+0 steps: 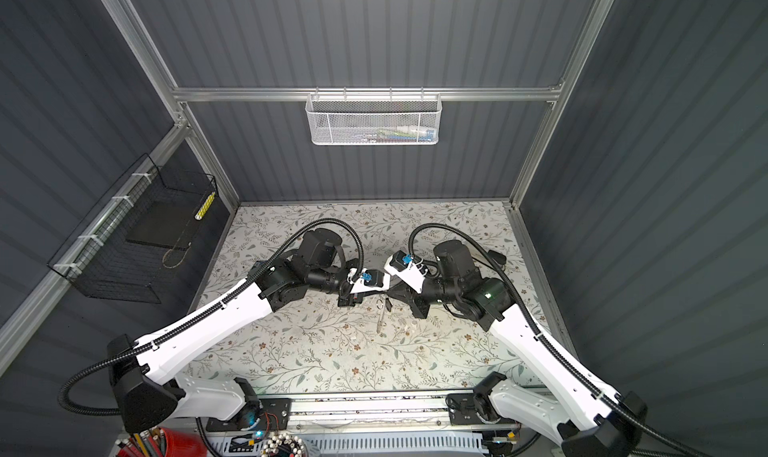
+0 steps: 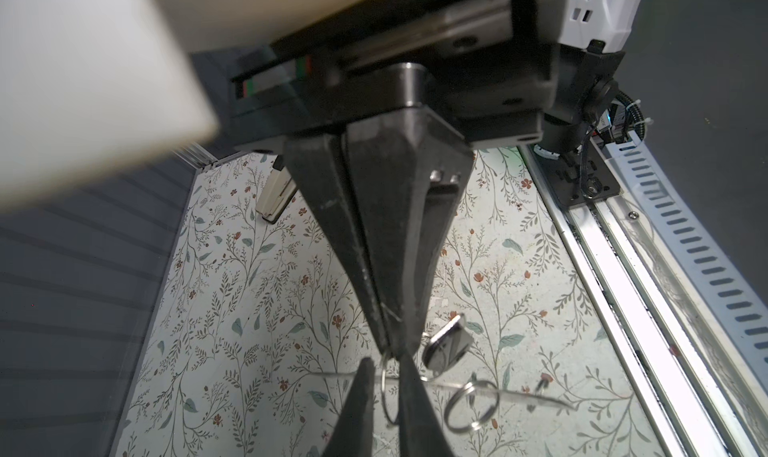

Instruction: Put the keys on the keyring

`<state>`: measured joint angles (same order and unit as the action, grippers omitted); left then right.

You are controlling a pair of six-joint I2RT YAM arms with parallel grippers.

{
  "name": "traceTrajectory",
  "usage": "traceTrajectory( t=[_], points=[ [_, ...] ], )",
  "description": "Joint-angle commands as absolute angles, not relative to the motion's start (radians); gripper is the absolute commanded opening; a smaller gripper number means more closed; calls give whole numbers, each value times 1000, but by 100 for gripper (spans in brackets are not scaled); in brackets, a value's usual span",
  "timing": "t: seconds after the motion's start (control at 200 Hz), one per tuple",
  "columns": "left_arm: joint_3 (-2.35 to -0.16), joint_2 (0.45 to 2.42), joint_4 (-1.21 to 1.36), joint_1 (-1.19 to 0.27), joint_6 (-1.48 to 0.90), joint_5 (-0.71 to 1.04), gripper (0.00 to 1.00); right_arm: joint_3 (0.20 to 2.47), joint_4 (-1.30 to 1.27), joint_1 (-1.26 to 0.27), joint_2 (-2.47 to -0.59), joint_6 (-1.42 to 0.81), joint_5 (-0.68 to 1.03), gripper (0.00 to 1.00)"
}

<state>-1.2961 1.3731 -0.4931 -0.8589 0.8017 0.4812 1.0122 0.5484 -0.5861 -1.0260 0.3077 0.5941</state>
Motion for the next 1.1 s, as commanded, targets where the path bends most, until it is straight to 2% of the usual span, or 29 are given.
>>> traceTrajectory(
  t=[0.0, 0.165, 0.23, 0.285, 0.4, 0.5, 0.725, 1.096],
  points=[
    [-1336, 1393, -524, -863, 798, 469, 10, 1035, 541, -595, -1022, 311, 607, 0],
    [-1344, 1410, -550, -864, 807, 477, 0, 1033, 528, -594, -1008, 312, 590, 0],
    [-1342, 1408, -547, -863, 803, 490, 0, 1028, 523, -595, -1002, 313, 574, 7],
    [-1333, 1405, -528, -864, 782, 500, 0, 1020, 515, -594, -994, 313, 548, 20],
    [-1303, 1388, -466, -859, 732, 510, 0, 981, 488, -594, -953, 305, 485, 35],
    [-1238, 1353, -347, -841, 658, 534, 0, 927, 433, -594, -894, 274, 426, 43],
    [-1141, 1308, -124, -808, 482, 578, 0, 772, 262, -594, -770, 166, 396, 48],
    [-993, 1279, 279, -804, 180, 538, 0, 696, 139, -611, -729, 161, 258, 45]
  ],
)
